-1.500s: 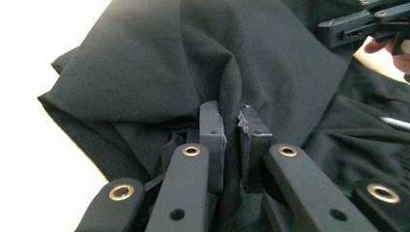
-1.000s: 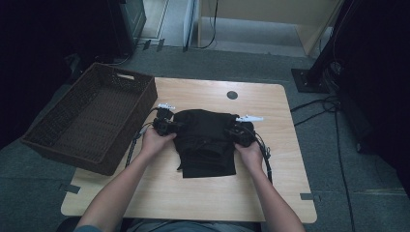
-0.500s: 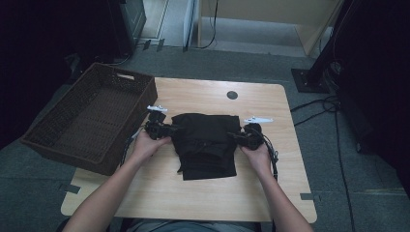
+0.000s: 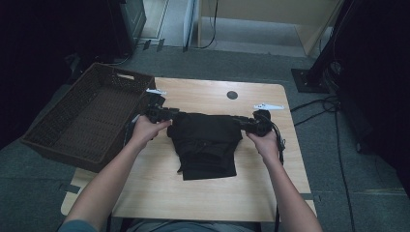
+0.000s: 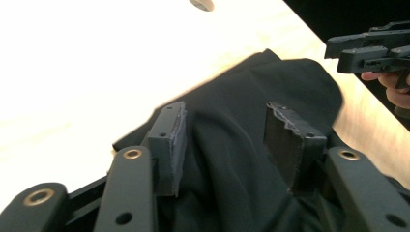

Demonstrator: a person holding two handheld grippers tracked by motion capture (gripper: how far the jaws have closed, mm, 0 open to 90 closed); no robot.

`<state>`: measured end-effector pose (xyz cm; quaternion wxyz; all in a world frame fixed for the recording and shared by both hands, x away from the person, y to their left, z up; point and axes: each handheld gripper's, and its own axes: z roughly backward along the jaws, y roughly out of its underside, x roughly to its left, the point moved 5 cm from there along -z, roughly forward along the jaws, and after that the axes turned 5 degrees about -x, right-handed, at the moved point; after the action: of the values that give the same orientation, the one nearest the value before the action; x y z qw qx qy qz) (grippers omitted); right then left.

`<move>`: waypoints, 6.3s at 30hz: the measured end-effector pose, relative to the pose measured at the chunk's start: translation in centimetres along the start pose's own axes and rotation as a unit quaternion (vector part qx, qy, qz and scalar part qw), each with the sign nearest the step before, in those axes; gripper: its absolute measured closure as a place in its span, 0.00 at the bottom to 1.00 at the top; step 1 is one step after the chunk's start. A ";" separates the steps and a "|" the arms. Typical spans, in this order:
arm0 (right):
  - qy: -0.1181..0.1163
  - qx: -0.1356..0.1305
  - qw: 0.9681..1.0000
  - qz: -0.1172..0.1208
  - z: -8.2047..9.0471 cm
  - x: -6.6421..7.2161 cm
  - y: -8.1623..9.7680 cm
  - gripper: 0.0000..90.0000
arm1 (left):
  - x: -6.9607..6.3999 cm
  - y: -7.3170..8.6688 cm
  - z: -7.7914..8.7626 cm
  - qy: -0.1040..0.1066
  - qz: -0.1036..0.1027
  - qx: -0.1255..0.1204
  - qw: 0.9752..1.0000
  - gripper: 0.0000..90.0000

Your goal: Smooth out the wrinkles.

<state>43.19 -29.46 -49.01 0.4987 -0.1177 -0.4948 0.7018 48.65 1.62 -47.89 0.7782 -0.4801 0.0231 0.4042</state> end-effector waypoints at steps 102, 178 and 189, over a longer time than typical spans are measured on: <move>0.033 0.036 0.999 -0.005 -5.6 2.2 4.3 0.94 | 1.3 3.8 -3.6 -0.036 0.002 -0.008 0.999 0.94; 0.007 0.022 0.998 0.066 -2.9 10.1 8.1 0.81 | -6.8 9.9 -2.0 0.013 -0.023 0.005 1.000 0.90; 0.009 -0.003 0.998 0.064 -2.7 10.3 5.1 0.83 | -6.3 5.9 -0.1 0.003 -0.025 0.000 1.000 0.68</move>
<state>37.14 -19.58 -51.08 0.4572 -0.1570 -0.4837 0.7296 40.62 -1.02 -49.54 0.7880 -0.4815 0.0135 0.3835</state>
